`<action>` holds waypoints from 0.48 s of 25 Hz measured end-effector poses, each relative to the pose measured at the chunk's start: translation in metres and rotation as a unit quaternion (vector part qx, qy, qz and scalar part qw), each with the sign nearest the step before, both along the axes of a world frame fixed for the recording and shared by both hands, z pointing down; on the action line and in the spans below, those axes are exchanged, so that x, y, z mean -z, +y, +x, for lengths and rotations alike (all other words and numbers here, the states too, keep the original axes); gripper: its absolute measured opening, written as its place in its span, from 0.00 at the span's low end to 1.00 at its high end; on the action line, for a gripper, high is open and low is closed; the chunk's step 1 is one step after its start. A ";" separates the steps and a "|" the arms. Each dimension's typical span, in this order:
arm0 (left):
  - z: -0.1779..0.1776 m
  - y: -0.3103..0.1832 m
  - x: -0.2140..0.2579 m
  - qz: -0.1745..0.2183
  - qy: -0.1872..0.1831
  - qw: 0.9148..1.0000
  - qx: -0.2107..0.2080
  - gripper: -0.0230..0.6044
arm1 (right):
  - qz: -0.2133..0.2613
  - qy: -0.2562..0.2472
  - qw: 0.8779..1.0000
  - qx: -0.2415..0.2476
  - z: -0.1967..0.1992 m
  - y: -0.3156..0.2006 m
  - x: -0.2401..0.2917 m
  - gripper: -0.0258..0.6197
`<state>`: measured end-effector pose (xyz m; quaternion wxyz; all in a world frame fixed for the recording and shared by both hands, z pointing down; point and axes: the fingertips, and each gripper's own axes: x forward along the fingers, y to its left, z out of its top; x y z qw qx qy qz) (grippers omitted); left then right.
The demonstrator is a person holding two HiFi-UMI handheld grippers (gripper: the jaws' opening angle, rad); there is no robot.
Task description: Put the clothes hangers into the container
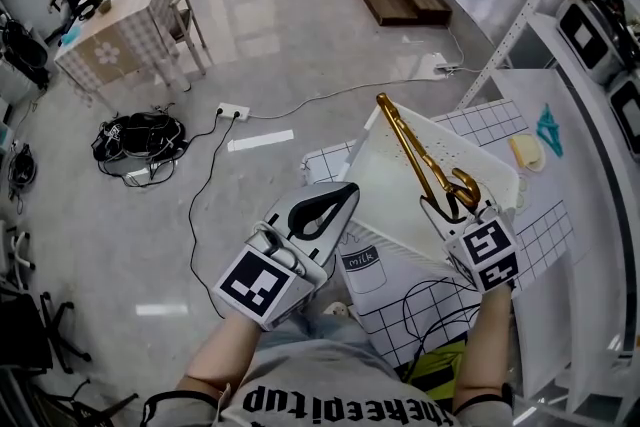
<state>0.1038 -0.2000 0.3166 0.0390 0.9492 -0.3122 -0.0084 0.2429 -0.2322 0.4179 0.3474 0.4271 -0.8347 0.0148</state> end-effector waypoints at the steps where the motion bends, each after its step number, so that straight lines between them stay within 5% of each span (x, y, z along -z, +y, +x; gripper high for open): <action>1: 0.000 0.000 0.000 0.001 0.000 1.000 0.000 0.06 | -0.001 0.006 1.000 0.002 0.000 0.001 -0.001 0.34; 12: 0.011 0.004 0.000 0.004 -0.005 1.000 -0.015 0.06 | -0.028 0.039 0.998 0.026 -0.004 0.014 -0.010 0.37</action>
